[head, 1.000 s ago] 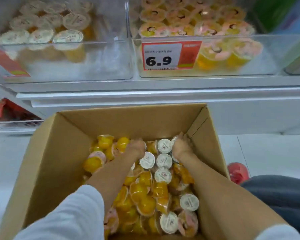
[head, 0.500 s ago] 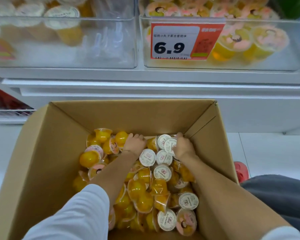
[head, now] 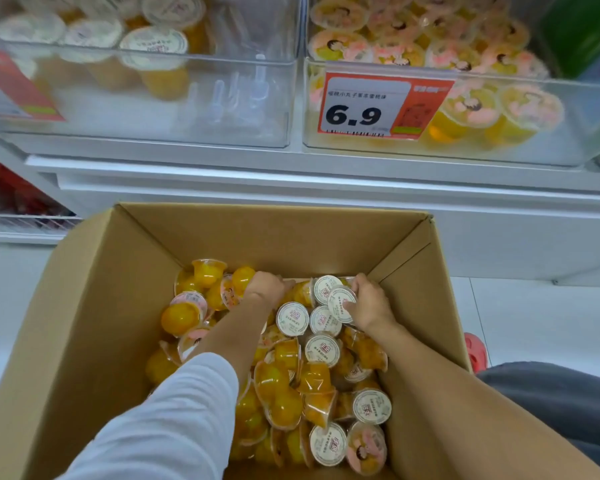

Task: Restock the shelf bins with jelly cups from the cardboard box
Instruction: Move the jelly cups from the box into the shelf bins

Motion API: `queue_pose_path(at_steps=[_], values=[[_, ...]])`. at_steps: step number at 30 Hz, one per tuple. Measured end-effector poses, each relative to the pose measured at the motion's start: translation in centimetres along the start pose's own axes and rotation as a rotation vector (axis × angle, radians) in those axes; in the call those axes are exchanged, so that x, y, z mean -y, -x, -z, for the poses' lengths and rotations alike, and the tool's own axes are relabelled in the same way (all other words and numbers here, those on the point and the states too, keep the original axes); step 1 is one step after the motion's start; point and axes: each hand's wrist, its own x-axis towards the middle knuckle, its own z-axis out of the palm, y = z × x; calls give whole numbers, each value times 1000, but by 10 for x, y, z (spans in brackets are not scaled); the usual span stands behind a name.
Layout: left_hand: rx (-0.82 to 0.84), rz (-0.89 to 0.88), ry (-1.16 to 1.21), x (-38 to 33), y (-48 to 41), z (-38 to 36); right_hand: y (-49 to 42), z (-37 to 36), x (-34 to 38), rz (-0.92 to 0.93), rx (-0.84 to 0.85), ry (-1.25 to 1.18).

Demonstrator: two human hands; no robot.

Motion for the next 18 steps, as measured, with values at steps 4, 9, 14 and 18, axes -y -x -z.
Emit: queue_pose_path(at_steps=[4, 9, 14, 18], values=[[-19, -26, -21, 2, -7, -6, -5, -9, 1, -22, 9, -40], [-99, -47, 110, 10, -3, -7, -7, -5, 3, -80, -22, -160], [-186, 121, 537, 28, 39, 13, 7, 17, 20, -40, 36, -221], [-204, 139, 896, 45, 88, 58, 38, 56, 53, 24, 47, -356]])
